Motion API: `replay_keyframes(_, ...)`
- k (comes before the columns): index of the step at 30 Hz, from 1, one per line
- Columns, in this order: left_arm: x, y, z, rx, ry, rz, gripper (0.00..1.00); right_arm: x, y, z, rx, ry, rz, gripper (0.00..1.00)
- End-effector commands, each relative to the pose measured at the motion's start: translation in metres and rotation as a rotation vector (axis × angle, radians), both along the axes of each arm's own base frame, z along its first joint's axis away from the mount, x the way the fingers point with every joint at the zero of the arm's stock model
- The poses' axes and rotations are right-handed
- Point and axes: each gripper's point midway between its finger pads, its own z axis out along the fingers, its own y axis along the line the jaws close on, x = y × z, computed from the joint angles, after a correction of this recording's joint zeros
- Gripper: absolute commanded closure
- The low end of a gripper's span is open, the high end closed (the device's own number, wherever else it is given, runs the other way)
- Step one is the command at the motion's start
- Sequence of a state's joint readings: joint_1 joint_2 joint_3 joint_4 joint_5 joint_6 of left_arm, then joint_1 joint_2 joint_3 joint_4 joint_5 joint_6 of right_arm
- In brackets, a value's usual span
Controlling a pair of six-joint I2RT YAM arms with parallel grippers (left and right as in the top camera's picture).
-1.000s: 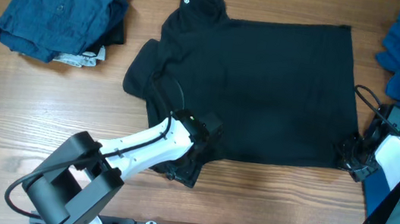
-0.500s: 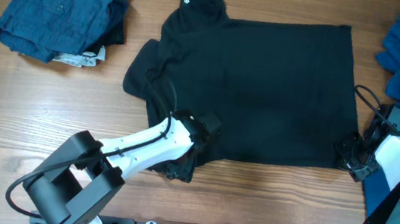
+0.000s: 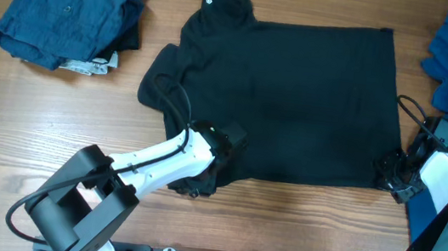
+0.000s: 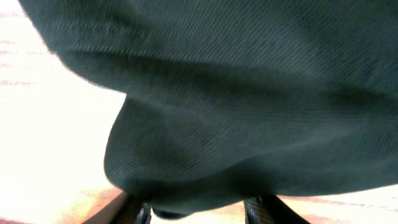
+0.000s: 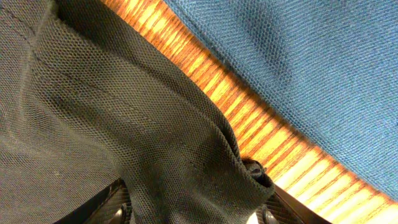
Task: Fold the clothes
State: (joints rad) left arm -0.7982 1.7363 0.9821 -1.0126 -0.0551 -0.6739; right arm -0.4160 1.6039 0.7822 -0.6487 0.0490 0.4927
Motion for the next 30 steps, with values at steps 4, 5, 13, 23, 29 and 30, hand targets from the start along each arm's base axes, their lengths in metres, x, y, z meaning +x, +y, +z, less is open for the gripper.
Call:
replay_keyframes(4, -0.007, 0.008, -0.008, 0.028, 0.024, 0.025, 0.23, -0.013, 0.006, -0.01, 0.021, 0.057, 0.023, 0.35)
replay_keyframes(5, -0.01, 0.011, -0.011, 0.035, 0.027, 0.033, 0.21, -0.013, 0.006, -0.01, 0.021, 0.057, 0.023, 0.35)
replay_keyframes(13, -0.015, 0.013, -0.022, 0.006, 0.045, 0.08, 0.82, -0.013, 0.006, -0.011, 0.021, 0.058, 0.024, 0.43)
replay_keyframes(23, 0.021, 0.035, 0.012, -0.057, 0.007, 0.227, 0.96, -0.001, 0.001, 0.012, 0.019, 0.051, 0.02, 0.96)
replay_keyframes(29, 0.048, 0.03, 0.05, -0.156, -0.106, 0.236, 0.96, 0.013, -0.002, 0.036, 0.032, 0.03, 0.023, 0.96)
replay_keyframes(30, 0.052, 0.029, 0.054, -0.168, -0.119, 0.225, 0.96, 0.015, 0.0, 0.037, 0.045, 0.022, 0.024, 0.96)
